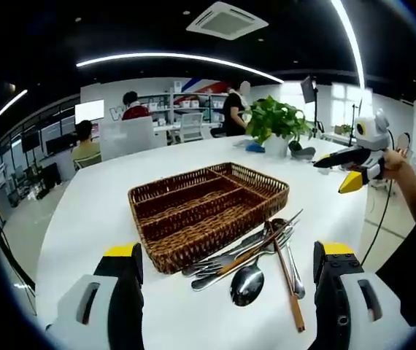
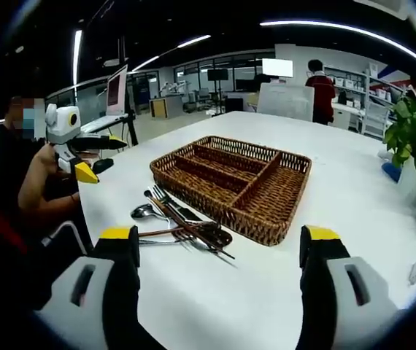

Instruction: Arrange the knives, forks, and spoons in their matching storage slots by inserting each utensil handle-first until every utensil is classified and aligned in the correct compartment

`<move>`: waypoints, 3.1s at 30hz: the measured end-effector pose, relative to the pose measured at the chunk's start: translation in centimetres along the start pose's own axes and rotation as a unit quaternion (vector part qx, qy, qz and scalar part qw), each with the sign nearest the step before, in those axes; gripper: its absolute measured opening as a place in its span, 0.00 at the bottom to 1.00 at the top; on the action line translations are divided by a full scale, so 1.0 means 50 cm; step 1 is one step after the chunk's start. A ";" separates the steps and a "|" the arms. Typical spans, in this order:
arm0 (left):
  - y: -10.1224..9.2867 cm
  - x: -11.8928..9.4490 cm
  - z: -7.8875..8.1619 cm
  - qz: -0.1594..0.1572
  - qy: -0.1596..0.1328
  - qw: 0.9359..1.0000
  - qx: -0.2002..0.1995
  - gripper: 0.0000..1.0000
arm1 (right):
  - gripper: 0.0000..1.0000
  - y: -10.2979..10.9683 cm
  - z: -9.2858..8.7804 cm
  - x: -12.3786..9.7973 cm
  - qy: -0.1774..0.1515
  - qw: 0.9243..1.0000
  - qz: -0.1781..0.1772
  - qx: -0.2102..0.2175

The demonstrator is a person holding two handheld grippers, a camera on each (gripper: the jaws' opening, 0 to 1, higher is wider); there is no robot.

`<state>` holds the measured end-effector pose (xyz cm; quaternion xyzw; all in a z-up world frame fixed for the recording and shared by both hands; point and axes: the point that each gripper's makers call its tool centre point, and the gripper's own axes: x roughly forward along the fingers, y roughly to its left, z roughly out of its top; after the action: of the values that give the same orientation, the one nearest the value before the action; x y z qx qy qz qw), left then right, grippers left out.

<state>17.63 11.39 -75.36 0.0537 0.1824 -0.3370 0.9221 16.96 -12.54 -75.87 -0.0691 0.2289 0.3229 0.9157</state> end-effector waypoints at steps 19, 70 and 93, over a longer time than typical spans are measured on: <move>-0.001 -0.003 -0.001 0.000 -0.002 1.000 -0.001 0.99 | 0.86 0.006 0.001 0.004 0.004 1.000 0.009 -0.008; 0.003 0.001 0.010 0.009 -0.008 1.000 -0.003 0.99 | 1.00 -0.004 0.001 0.008 0.002 1.000 0.001 -0.008; -0.001 -0.005 0.002 0.007 -0.007 1.000 0.000 0.99 | 0.90 0.006 0.001 0.018 0.017 0.999 0.016 -0.037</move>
<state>17.46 11.46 -75.18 0.0524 0.1760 -0.3307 0.9257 17.42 -11.78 -76.23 -0.1044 0.2336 0.3446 0.9032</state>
